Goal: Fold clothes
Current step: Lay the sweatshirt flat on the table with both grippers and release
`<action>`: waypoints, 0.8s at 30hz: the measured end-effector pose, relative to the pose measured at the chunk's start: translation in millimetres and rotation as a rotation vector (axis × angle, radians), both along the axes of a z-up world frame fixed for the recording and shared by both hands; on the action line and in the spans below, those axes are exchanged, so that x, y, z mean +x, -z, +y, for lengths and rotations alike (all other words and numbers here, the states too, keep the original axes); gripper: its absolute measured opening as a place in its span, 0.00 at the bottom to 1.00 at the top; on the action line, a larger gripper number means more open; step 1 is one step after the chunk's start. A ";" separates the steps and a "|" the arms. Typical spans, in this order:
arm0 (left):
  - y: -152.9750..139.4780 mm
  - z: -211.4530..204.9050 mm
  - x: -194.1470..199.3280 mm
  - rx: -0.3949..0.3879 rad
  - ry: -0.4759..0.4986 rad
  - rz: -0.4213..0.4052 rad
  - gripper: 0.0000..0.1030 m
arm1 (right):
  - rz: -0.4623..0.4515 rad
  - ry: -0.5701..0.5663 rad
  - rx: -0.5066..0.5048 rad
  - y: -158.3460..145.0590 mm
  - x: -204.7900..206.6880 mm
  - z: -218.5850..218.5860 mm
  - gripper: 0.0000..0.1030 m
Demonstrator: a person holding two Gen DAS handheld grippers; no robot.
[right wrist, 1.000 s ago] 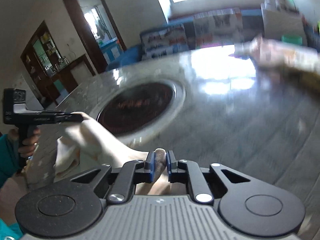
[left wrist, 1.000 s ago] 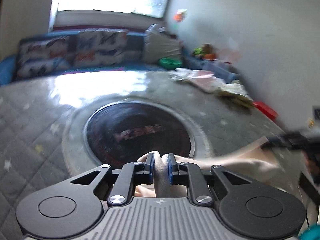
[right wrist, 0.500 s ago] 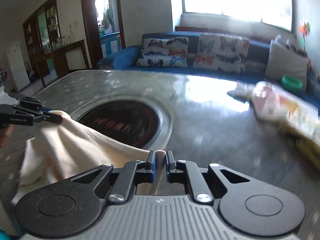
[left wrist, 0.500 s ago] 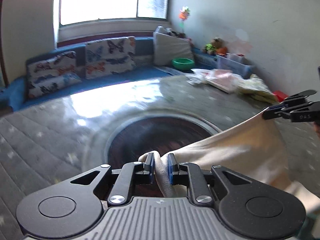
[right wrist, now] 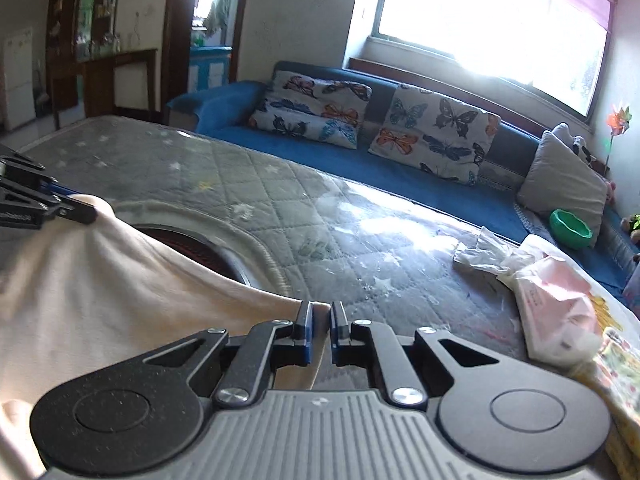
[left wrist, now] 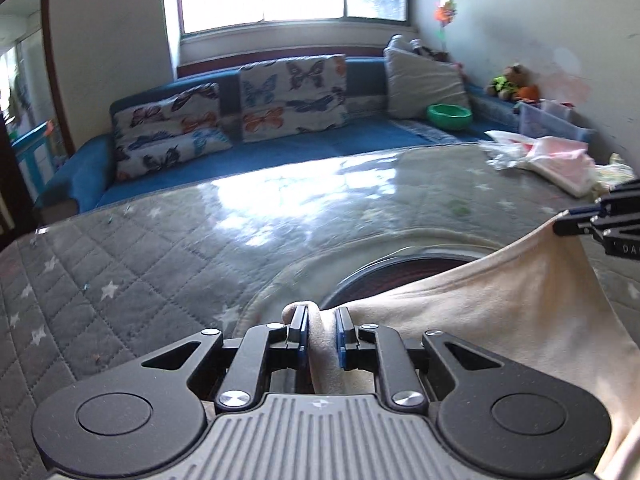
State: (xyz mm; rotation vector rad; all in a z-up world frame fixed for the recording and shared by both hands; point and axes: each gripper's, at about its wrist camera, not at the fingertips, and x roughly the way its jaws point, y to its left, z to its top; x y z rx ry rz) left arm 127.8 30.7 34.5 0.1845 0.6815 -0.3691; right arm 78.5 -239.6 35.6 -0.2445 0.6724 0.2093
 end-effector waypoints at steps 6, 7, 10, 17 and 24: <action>6.7 8.2 7.5 0.044 -0.089 -0.018 0.21 | 0.021 0.017 0.028 6.9 9.6 3.0 0.11; 5.9 10.8 8.5 0.042 -0.101 -0.017 0.22 | 0.019 0.018 0.038 3.3 5.9 1.9 0.11; -3.9 17.6 1.3 0.011 -0.119 -0.017 0.30 | 0.008 -0.024 0.066 -12.7 -16.1 5.3 0.18; -31.0 25.5 -60.7 -0.049 -0.031 -0.044 0.42 | 0.060 -0.236 0.172 -34.0 -101.2 38.0 0.24; -32.4 34.2 -153.2 -0.065 0.132 0.002 0.49 | 0.076 -0.423 0.119 -16.4 -171.7 86.3 0.33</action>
